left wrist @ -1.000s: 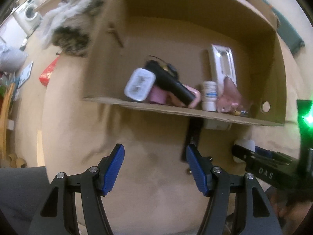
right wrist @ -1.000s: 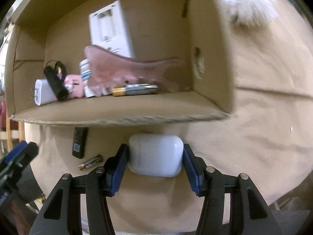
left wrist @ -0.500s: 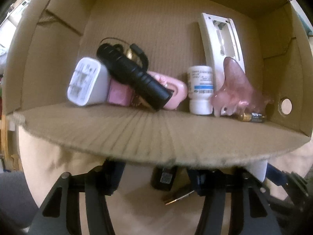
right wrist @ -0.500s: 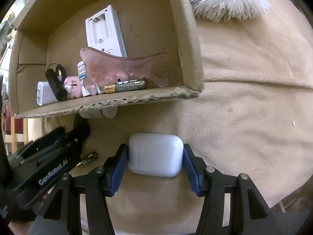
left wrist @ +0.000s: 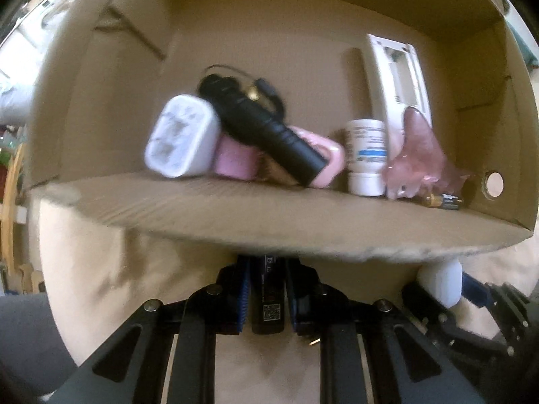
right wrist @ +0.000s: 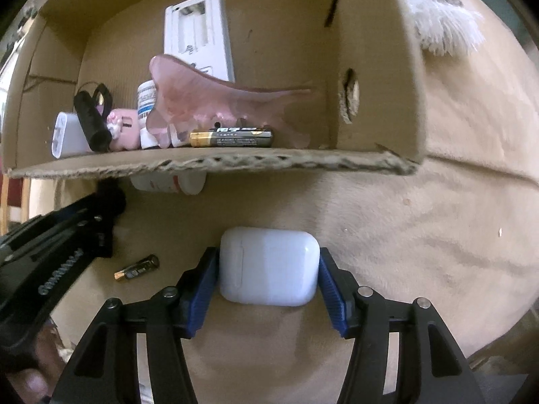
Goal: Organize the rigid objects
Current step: 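Grasp the black-red battery pack with the left tool while the right tool grasps the white earbud case, then carry the battery pack with the left tool into the box while the right tool carries the earbud case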
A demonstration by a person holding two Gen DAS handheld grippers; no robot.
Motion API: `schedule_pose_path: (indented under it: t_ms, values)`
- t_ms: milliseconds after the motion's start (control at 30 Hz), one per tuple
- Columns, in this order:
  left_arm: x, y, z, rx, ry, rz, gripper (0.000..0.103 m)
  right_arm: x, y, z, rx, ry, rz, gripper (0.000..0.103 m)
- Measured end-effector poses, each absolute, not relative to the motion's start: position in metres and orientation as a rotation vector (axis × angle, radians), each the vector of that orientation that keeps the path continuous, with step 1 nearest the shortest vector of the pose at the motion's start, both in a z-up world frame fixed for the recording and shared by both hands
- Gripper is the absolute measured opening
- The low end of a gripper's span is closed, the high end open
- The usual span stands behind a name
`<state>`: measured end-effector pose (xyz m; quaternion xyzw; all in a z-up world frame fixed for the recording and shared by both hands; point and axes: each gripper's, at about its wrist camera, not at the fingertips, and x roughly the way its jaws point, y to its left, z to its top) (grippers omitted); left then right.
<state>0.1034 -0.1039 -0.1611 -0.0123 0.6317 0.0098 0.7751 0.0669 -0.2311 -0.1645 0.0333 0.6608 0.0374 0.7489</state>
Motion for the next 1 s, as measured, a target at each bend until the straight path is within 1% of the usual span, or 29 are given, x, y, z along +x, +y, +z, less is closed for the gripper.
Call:
schedule_pose_path:
  t_ms: [33,333,533,667,767,1000]
  values:
    - [0.102,-0.099,-0.16,-0.033,1.368,0.03,0.017,0.064,-0.227,-0.164,0.066,1.441,0.083,0.059]
    - [0.092,-0.063,-0.148,-0.051,1.334,0.087,0.017,0.062,-0.221,-0.154,0.089,1.413,0.098,0.059]
    - [0.077,-0.059,-0.119,-0.055,1.262,0.085,0.017,0.066,-0.222,-0.136,0.102,1.363,0.134,0.059]
    - [0.067,-0.046,-0.101,-0.061,1.225,0.096,0.017,0.059,-0.218,-0.122,0.119,1.323,0.15,0.059]
    - [0.054,-0.022,-0.082,-0.073,1.205,0.101,0.017,0.055,-0.217,-0.11,0.127,1.302,0.17,0.059]
    - [0.032,-0.016,-0.046,-0.076,1.106,0.109,0.017,0.029,-0.225,-0.068,0.137,1.205,0.212,0.059]
